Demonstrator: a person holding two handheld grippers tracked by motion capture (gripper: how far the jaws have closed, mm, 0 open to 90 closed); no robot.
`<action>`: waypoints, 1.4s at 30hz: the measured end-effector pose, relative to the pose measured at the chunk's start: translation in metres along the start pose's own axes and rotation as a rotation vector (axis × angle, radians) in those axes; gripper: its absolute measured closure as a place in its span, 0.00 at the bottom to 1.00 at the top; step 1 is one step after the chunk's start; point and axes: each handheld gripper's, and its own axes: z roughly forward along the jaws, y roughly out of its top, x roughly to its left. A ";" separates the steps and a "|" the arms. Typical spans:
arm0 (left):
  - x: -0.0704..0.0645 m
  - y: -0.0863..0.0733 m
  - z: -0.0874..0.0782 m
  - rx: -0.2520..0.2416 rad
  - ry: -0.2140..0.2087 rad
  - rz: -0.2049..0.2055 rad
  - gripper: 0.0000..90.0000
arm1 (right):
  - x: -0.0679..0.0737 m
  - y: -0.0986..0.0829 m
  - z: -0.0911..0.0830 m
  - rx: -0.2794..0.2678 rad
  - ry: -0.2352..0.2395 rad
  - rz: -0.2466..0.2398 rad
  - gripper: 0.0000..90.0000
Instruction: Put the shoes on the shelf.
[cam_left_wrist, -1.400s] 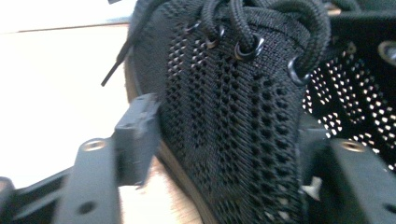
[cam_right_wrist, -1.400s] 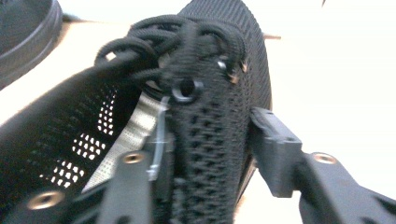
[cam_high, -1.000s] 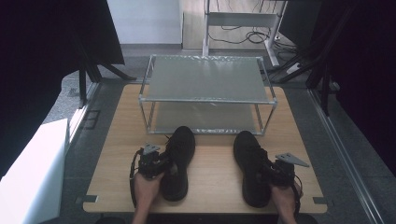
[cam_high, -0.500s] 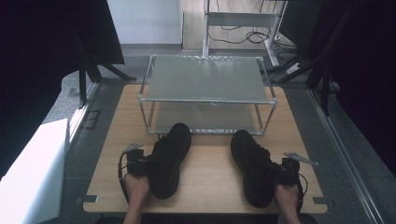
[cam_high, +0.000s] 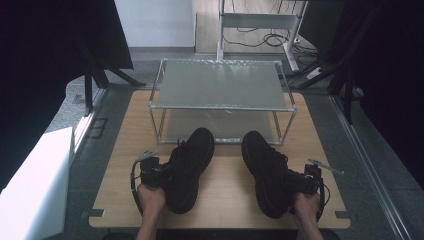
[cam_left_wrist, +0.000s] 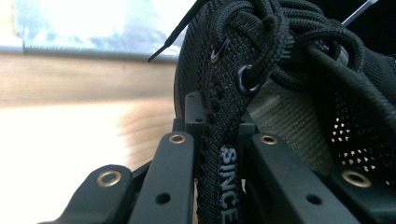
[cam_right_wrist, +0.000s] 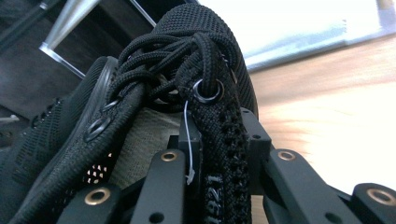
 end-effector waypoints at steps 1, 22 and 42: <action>-0.002 0.002 -0.001 -0.008 -0.001 0.000 0.92 | 0.002 0.001 0.000 -0.001 0.011 0.004 0.84; -0.042 0.026 -0.021 -0.129 -0.078 -0.052 0.92 | 0.042 0.030 0.005 -0.048 0.171 0.053 0.84; -0.057 0.068 -0.022 -0.205 -0.100 -0.109 0.91 | 0.081 0.067 0.012 -0.130 0.194 0.059 0.84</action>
